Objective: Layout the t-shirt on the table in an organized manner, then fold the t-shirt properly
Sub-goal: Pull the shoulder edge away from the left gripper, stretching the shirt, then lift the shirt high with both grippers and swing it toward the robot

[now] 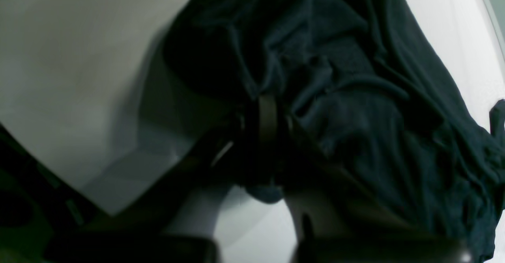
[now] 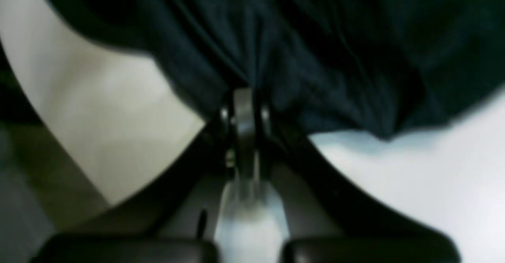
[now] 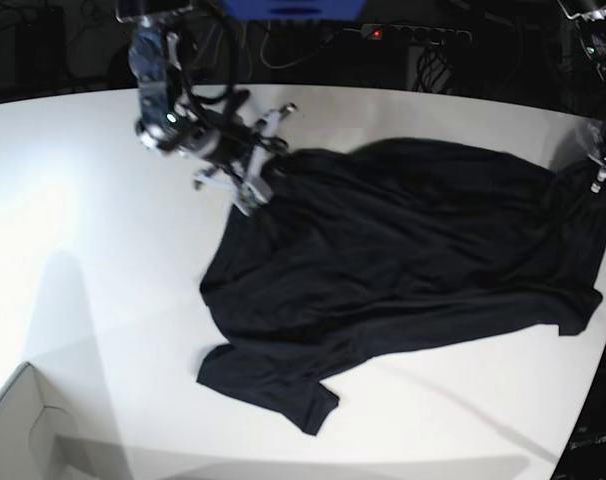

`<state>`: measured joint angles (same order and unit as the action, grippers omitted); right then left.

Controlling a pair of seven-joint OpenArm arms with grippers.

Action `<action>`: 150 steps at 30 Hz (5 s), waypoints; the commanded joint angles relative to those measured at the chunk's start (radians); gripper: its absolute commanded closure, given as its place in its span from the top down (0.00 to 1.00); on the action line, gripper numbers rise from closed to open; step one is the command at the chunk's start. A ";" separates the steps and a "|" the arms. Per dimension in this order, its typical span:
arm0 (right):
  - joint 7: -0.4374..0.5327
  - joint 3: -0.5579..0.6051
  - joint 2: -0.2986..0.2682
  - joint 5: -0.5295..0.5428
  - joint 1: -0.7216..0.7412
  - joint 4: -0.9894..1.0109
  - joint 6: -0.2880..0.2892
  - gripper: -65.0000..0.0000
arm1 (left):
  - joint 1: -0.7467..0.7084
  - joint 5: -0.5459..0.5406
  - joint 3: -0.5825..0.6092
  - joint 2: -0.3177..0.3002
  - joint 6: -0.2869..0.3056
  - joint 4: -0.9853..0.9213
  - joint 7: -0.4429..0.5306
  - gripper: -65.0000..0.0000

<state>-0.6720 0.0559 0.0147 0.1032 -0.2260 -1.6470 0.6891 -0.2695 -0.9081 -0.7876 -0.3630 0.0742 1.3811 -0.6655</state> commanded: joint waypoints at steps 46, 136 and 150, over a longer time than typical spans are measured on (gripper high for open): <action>0.320 -0.310 -0.003 0.031 -0.253 -0.388 0.009 0.00 | -0.041 -0.016 -0.108 -0.017 0.005 0.271 0.017 0.00; 0.093 -0.442 -0.111 0.148 0.231 -0.385 0.009 0.00 | 0.480 -0.018 0.184 -0.178 0.005 0.315 0.019 0.00; 0.096 -0.445 -0.115 0.151 0.339 -0.385 0.009 0.00 | 0.474 -0.007 0.181 -0.181 0.005 0.292 0.019 0.00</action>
<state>-0.6037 -0.3843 -0.0883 0.2432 0.0937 -2.0140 0.7025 0.1837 -0.9112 -0.5961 -0.5182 0.0784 1.6642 -0.6781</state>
